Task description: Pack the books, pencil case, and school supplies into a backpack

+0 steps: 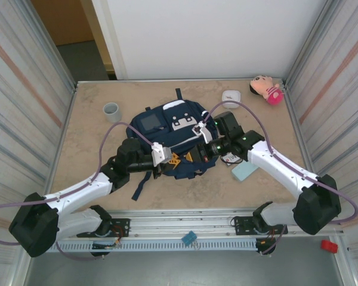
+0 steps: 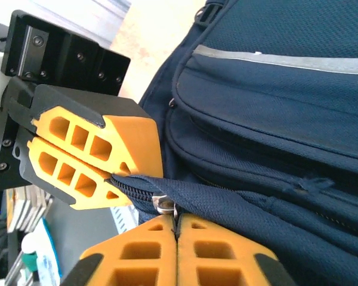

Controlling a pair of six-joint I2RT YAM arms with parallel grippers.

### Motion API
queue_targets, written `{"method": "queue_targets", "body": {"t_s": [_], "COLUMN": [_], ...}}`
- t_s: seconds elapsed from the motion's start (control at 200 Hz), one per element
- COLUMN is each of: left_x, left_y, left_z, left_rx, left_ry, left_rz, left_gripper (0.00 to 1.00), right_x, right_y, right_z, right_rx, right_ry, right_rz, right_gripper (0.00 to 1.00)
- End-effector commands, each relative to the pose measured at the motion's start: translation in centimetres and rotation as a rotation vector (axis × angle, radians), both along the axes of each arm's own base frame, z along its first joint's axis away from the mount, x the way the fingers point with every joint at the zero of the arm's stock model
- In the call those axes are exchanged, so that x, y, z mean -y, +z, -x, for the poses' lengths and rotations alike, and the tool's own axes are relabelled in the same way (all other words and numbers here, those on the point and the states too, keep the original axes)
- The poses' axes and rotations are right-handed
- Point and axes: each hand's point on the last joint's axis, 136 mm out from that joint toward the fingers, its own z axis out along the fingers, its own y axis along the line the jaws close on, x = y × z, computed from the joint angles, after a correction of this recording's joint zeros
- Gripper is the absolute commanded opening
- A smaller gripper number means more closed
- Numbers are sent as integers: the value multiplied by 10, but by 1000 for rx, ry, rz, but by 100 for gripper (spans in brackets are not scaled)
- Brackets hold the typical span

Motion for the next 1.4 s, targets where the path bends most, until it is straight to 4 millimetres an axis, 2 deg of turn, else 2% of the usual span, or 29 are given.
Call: {"method": "queue_targets", "body": {"t_s": [0.0,0.195,0.346,0.411,0.486,0.521,0.626,0.732,0.812,0.912,1.082,1.112,1.163,1.208,1.248,1.328,1.393], "left_x": [5,-2,-8,-12,-15,-16,-10,6,14,20,21,21,22,23,26,29,30], "left_y": [56,43,38,34,29,27,26,22,17,4,-20,-23,-26,-22,-16,0,10], "left_z": [-6,-6,-2,0,3,4,11,14,11,1,-14,-14,-13,-9,-3,10,13], "left_rx": [146,137,136,128,114,105,76,57,33,4,-6,-6,-7,-3,9,42,57], "left_ry": [-9,25,36,40,42,43,21,30,35,74,137,135,124,99,64,-4,-9], "left_rz": [111,58,33,19,2,-8,-58,-135,-154,-171,-252,-264,-273,-259,-227,-150,-104], "left_gripper": [0,0,0,0,0,6,36,57,63,64,54,47,26,9,0,0,0], "right_x": [23,53,76,76,61,51,22,11,9,10,11,12,14,17,20,23,21], "right_y": [0,4,-6,-5,4,11,32,38,36,30,32,33,31,27,20,9,2], "right_z": [-10,-24,-35,-35,-27,-22,3,15,20,23,25,25,23,21,17,14,13], "right_rx": [77,142,148,149,141,141,141,135,125,119,130,135,143,149,149,137,119], "right_ry": [-88,-185,-254,-243,-184,-146,-4,52,67,67,60,56,40,23,1,-21,-35], "right_rz": [115,198,300,296,217,164,23,3,20,47,44,45,55,77,104,129,124], "right_gripper": [0,0,0,0,0,0,0,0,0,0,0,0,0,0,0,0,0]}}
